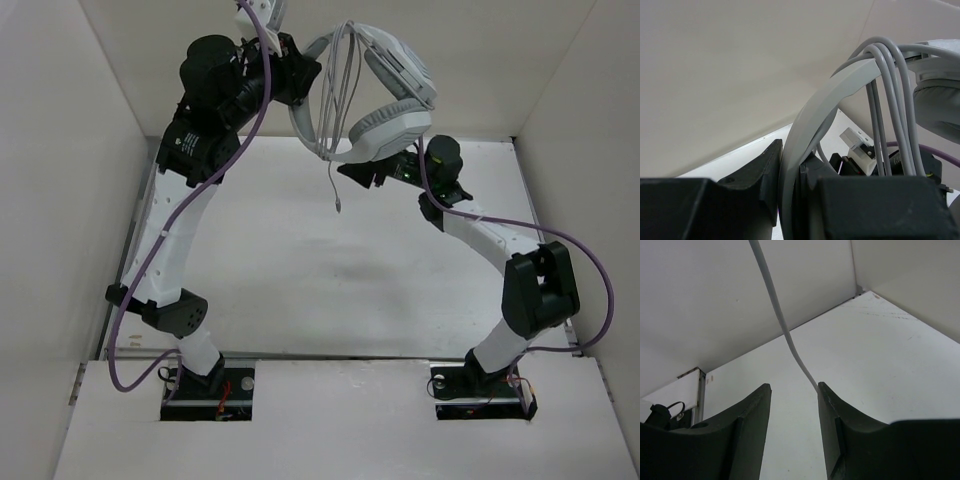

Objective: Wrap the headphones

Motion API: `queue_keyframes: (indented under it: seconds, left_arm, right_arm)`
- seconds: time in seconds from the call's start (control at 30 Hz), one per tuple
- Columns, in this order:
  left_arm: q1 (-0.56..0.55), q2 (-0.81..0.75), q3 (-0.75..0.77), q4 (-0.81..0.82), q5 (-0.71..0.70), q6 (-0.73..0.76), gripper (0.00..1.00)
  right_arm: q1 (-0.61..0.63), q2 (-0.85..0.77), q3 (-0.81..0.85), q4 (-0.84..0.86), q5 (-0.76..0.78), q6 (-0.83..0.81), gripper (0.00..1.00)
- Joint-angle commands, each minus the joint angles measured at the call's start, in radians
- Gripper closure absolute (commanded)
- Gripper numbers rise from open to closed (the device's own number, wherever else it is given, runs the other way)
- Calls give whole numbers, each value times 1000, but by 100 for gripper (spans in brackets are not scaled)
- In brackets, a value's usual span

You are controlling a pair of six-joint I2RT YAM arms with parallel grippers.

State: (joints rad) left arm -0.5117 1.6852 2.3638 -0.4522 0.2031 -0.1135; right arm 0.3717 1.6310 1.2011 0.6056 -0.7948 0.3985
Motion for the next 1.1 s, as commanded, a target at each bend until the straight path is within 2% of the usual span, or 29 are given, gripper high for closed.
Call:
queue_keyframes:
  seconds: [0.0,0.37,0.57,0.7,0.93,1.07]
  left_arm:
    - [-17,-71,20,130,9,-54,98]
    - [-50,-68,35,127,16,-69,98]
    - [-64,-53,63,130,12,-74,98]
    - [-44,-16,120,130,2,-75,98]
    - [-14,-13,130,135,-2,-78,98]
    - [8,-21,117,135,-1,-81,98]
  right_arm:
    - [3,32,75,43,0,-1,52]
    - [17,171,247,34,5,13,52]
    - [19,230,279,55,-3,51,52]
    - [37,257,220,170,-38,179,54]
    - [115,282,48,557,-210,564,63]
    - [175,257,-12,625,-288,602,67]
